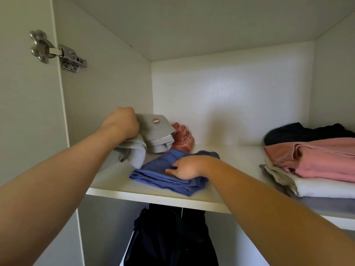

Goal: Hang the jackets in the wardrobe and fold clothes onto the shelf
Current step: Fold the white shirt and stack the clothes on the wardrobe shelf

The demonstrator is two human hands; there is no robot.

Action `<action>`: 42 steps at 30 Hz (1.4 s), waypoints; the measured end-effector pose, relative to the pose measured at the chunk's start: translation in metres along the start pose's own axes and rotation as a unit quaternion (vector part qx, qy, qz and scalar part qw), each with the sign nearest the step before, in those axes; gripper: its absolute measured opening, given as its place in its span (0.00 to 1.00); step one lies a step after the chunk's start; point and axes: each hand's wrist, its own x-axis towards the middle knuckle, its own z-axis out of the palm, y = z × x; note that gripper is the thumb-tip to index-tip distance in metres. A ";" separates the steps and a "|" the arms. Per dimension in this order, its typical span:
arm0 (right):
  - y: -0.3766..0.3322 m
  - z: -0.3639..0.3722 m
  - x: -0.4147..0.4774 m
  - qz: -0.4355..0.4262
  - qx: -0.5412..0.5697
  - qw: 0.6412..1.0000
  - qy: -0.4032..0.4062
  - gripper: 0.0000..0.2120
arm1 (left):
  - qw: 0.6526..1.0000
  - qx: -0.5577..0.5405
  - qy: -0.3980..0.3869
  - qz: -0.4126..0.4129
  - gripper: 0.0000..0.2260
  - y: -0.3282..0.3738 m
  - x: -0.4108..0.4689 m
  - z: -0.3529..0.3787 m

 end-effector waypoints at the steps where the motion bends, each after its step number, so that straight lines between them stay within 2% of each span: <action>1: -0.001 0.000 0.000 0.000 0.008 1.000 0.005 0.28 | 1.000 0.015 0.016 0.020 0.12 0.009 -0.009 -0.006; 4: -0.001 0.000 -0.003 0.000 0.030 0.999 0.019 0.28 | 0.989 0.088 0.074 0.089 0.10 0.043 -0.047 -0.021; 7: 0.008 -0.003 -0.006 0.005 0.103 0.992 0.073 0.24 | 0.964 0.177 0.096 0.172 0.16 0.075 -0.088 -0.022; 9: 0.019 -0.005 -0.008 0.020 0.189 0.977 0.102 0.20 | 0.946 0.219 0.084 0.224 0.21 0.090 -0.114 -0.017; 12: 0.030 -0.011 -0.014 0.023 0.232 0.962 0.139 0.14 | 0.927 0.248 0.080 0.270 0.27 0.099 -0.136 -0.010; 15: 0.026 -0.024 -0.026 -0.020 0.348 0.918 0.188 0.15 | 0.921 0.249 0.110 0.278 0.29 0.098 -0.136 -0.016; 17: 0.022 -0.031 -0.028 -0.035 0.437 0.873 0.213 0.12 | 0.915 0.249 0.124 0.292 0.29 0.097 -0.133 -0.023; 18: 0.021 -0.033 -0.025 -0.025 0.490 0.843 0.219 0.06 | 0.913 0.249 0.129 0.298 0.29 0.097 -0.133 -0.026; 21: 0.019 -0.036 -0.013 0.059 0.652 0.734 0.179 0.13 | 0.906 0.249 0.149 0.309 0.29 0.097 -0.130 -0.030; 22: 0.017 -0.039 -0.012 0.075 0.701 0.691 0.161 0.12 | 0.904 0.250 0.148 0.312 0.29 0.098 -0.128 -0.028; 23: 0.014 -0.041 -0.012 0.080 0.729 0.664 0.149 0.11 | 0.905 0.251 0.144 0.313 0.28 0.100 -0.127 -0.026; 26: 0.009 -0.045 -0.016 0.067 0.760 0.635 0.124 0.08 | 0.909 0.251 0.124 0.308 0.29 0.101 -0.123 -0.020; 28: 0.010 -0.045 -0.019 0.082 0.795 0.589 0.121 0.11 | 0.911 0.251 0.122 0.303 0.29 0.098 -0.119 -0.018; 29: 0.013 -0.046 -0.019 0.088 0.822 0.549 0.124 0.13 | 0.912 0.254 0.120 0.300 0.29 0.096 -0.118 -0.018; 31: 0.023 -0.047 -0.015 0.090 0.878 0.446 0.146 0.17 | 0.912 0.263 0.111 0.295 0.27 0.093 -0.117 -0.016; 33: 0.031 -0.049 -0.011 0.063 0.916 0.367 0.150 0.27 | 0.911 0.272 0.088 0.296 0.24 0.091 -0.116 -0.011; 34: 0.034 -0.050 -0.009 0.041 0.923 0.356 0.137 0.32 | 0.912 0.275 0.070 0.296 0.24 0.091 -0.117 -0.007; 35: 0.035 -0.051 -0.008 0.021 0.920 0.372 0.120 0.36 | 0.913 0.276 0.056 0.295 0.23 0.090 -0.118 -0.005; 36: 0.034 -0.051 -0.009 0.009 0.908 0.404 0.112 0.37 | 0.913 0.278 0.047 0.293 0.23 0.090 -0.119 -0.002; 38: 0.038 -0.051 -0.004 0.022 0.876 0.466 0.126 0.31 | 0.913 0.279 0.041 0.296 0.24 0.091 -0.119 -0.002; 41: 0.048 -0.039 0.010 0.074 0.832 0.526 0.162 0.21 | 0.903 0.254 0.032 0.345 0.22 0.096 -0.123 -0.007; 42: 0.049 -0.033 0.015 0.103 0.782 0.590 0.174 0.18 | 0.900 0.235 0.019 0.367 0.19 0.098 -0.124 -0.007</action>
